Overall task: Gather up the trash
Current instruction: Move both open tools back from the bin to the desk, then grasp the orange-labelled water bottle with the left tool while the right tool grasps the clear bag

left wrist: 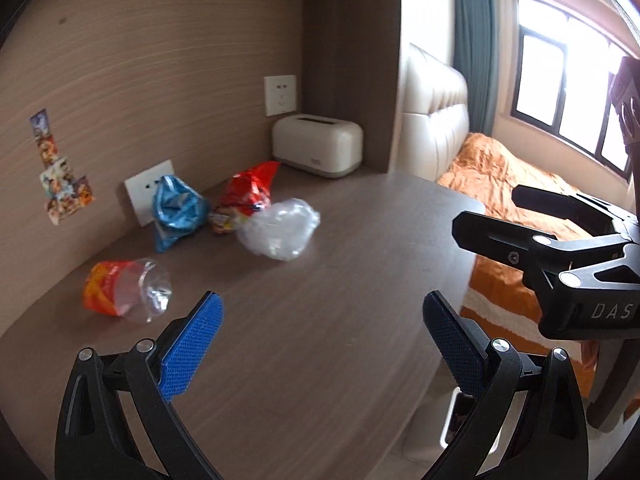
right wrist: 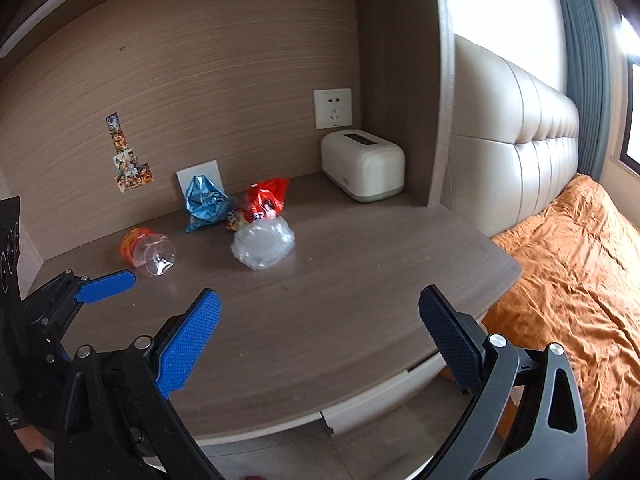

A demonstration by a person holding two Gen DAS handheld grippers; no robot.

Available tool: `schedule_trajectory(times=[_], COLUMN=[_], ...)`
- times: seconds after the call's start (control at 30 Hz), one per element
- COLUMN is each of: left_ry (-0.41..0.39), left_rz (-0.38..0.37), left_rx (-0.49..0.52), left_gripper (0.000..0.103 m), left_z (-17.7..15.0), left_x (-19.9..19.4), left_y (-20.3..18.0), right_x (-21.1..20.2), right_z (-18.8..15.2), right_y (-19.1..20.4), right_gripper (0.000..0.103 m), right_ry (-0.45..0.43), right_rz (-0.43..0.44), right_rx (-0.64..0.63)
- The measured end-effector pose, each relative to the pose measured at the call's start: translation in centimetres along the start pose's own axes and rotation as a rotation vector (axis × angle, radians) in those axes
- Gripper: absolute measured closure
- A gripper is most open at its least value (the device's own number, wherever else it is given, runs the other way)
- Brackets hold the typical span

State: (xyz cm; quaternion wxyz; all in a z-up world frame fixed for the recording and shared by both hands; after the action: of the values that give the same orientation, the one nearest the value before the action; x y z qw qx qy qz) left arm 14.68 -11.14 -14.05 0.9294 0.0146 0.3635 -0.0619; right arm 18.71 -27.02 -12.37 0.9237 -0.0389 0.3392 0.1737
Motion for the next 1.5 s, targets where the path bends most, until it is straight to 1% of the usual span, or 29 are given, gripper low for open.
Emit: schedule_trajectory(times=[0.07, 0.17, 0.3, 0.4, 0.47, 0.53, 0.57, 0.67, 0.7, 0.77, 0.87, 1.07, 1.23, 1.37, 1.43, 1.47, 1.5], left_ry=[-0.001, -0.008, -0.013, -0.002, 0.012, 0.019, 0.030, 0.048, 0.053, 0.075, 0.109, 0.173, 0.211, 0.232, 0.236, 0.239, 0.242], left_rz=[0.023, 0.058, 0.121, 0.188, 0.227, 0.283, 0.319, 0.394, 0.408, 0.463, 0.497, 0.584, 0.643, 0.660, 0.654, 0.656, 0.651], left_rx=[-0.056, -0.112, -0.189, -0.235, -0.272, -0.317, -0.344, -0.423, -0.443, -0.488, -0.553, -0.632, -0.706, -0.736, -0.748, -0.750, -0.749], left_gripper=[0.005, 0.005, 0.005, 0.005, 0.005, 0.005, 0.005, 0.005, 0.005, 0.005, 0.005, 0.005, 0.005, 0.005, 0.008, 0.015, 0.018], left_z=[0.6, 0.9, 1.3, 1.5, 1.7, 2.3, 2.6, 3.3, 3.4, 3.6, 3.7, 3.5, 3.1, 2.8, 2.6, 2.5, 2.4], left_x=[-0.3, -0.7, -0.6, 0.3, 1.1, 2.1, 2.6, 4.1, 4.5, 5.8, 7.4, 10.0, 11.5, 12.3, 12.6, 12.7, 12.9], left_y=[2.6, 5.1, 7.6, 9.0, 9.8, 10.6, 11.0, 11.8, 12.1, 12.5, 13.0, 14.2, 15.9, 16.9, 17.2, 17.4, 17.4], right_x=[0.6, 1.7, 3.8, 5.9, 7.7, 9.7, 10.6, 13.4, 14.4, 16.3, 18.5, 21.5, 22.9, 23.9, 24.2, 24.3, 24.4], right_z=[1.1, 2.5, 4.1, 5.2, 5.9, 6.8, 7.1, 8.2, 8.4, 8.6, 8.6, 8.3, 8.1, 8.1, 8.0, 7.9, 7.8], right_y=[1.6, 3.6, 5.0, 5.3, 5.2, 5.1, 5.0, 4.6, 4.5, 4.2, 4.2, 4.8, 5.4, 5.8, 6.0, 6.1, 6.2], right_gripper=[0.004, 0.004, 0.004, 0.004, 0.004, 0.004, 0.004, 0.004, 0.004, 0.004, 0.004, 0.004, 0.004, 0.004, 0.004, 0.004, 0.004], right_ry=[-0.007, -0.018, -0.004, 0.005, 0.018, 0.029, 0.039, 0.061, 0.071, 0.103, 0.150, 0.224, 0.250, 0.276, 0.286, 0.289, 0.291], right_rz=[0.001, 0.011, 0.051, 0.095, 0.135, 0.180, 0.202, 0.257, 0.272, 0.307, 0.354, 0.418, 0.452, 0.466, 0.473, 0.472, 0.469], right_rx=[-0.025, -0.060, -0.101, -0.129, -0.145, -0.166, -0.176, -0.226, -0.241, -0.266, -0.296, -0.341, -0.377, -0.397, -0.407, -0.415, -0.423])
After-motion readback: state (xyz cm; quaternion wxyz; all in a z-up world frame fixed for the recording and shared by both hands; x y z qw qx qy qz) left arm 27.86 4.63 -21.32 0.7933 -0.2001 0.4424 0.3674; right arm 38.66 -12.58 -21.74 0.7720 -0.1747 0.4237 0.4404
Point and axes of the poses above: each gripper's, at about its wrist camera, not at the fingertips, and x roughly the way its jaws point, y to its left, z to its top, the point moved 2 cm from there along x, roughly the way its jaws point, and after that the axes turned 6 degrees about y, right-handed, at the moved point
